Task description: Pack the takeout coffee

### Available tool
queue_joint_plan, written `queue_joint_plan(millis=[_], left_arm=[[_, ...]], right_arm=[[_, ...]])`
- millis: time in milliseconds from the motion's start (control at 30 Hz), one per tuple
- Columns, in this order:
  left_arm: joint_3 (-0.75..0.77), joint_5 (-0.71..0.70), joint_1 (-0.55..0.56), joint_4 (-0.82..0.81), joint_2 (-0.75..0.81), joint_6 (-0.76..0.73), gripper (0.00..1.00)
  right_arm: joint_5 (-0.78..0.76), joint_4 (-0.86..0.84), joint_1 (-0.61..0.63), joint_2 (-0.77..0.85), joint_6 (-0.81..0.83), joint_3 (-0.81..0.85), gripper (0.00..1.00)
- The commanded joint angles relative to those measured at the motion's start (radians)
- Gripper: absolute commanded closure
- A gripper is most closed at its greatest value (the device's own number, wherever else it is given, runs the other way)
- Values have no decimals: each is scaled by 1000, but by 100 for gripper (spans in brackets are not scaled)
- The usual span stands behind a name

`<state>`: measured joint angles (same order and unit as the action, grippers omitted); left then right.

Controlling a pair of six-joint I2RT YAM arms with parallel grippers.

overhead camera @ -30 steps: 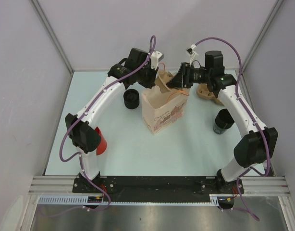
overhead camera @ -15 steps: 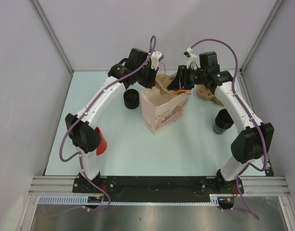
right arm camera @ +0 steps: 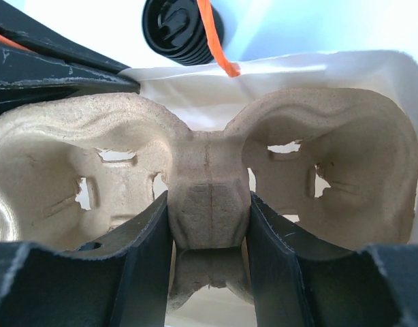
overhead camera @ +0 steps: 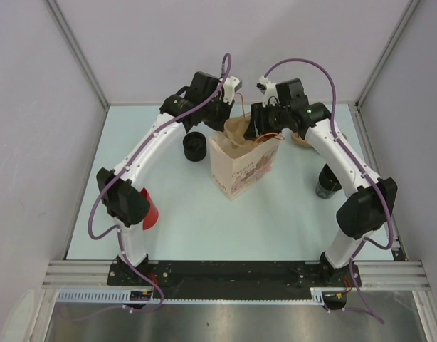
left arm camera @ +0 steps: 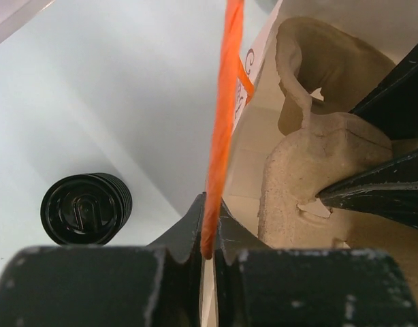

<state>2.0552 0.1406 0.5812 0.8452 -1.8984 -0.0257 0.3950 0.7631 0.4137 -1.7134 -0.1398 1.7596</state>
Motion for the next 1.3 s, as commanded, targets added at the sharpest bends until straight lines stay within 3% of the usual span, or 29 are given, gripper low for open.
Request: queue_joint_plan(millis=[0,500,1267], left_arm=[[40,-15,8,-6,45,20,91],[45,-85,8,-6,39,20,91],[52,-72,12,0,36,44,90]], right_arm=[[-113,38,37,-14,54,46,77],[-173,67,73,3,109,23,77],[-278,226,122,-175,137,170,77]])
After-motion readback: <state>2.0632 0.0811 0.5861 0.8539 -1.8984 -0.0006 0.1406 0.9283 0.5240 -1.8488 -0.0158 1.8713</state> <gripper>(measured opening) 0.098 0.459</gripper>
